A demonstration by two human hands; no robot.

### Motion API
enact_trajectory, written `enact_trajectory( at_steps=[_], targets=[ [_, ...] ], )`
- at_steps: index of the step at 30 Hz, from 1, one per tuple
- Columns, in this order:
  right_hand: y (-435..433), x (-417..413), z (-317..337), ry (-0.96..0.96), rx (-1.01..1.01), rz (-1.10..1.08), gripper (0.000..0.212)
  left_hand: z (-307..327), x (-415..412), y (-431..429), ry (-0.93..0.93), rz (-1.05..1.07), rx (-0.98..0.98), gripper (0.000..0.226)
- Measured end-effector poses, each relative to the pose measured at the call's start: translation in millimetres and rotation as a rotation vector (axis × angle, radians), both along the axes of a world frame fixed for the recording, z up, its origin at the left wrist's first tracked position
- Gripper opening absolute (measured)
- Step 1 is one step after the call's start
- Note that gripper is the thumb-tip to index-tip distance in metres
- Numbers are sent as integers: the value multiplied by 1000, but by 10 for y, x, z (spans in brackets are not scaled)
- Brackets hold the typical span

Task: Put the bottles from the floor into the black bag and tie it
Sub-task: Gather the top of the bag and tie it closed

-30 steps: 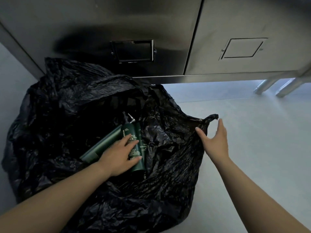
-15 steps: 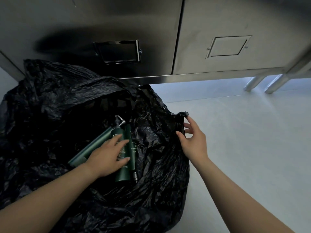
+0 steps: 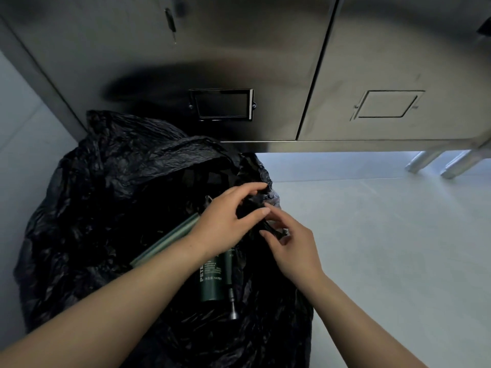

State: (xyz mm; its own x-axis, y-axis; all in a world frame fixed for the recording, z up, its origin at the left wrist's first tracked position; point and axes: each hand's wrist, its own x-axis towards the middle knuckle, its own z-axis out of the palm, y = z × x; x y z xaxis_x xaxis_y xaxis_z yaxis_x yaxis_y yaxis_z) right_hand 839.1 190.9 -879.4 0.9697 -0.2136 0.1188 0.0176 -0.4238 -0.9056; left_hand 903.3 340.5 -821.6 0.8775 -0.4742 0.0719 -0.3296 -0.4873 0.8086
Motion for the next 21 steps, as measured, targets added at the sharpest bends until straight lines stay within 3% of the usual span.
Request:
enact_trajectory(
  at_steps=[5, 8, 13, 17, 21],
  targets=[
    [79, -11, 27, -44, -31, 12, 57, -36, 45, 84, 73, 145, -101, 15],
    [96, 99, 123, -52, -138, 61, 66, 50, 90, 207, 101, 187, -130, 16],
    [167, 549, 586, 83, -251, 352, 83, 479, 352, 338, 39, 216, -160, 23],
    [288, 834, 868, 74, -213, 395, 66, 848, 557, 370, 75, 247, -197, 21],
    [363, 910, 902, 13, 42, 320, 22, 964, 622, 427, 86, 321, -187, 21]
  ],
)
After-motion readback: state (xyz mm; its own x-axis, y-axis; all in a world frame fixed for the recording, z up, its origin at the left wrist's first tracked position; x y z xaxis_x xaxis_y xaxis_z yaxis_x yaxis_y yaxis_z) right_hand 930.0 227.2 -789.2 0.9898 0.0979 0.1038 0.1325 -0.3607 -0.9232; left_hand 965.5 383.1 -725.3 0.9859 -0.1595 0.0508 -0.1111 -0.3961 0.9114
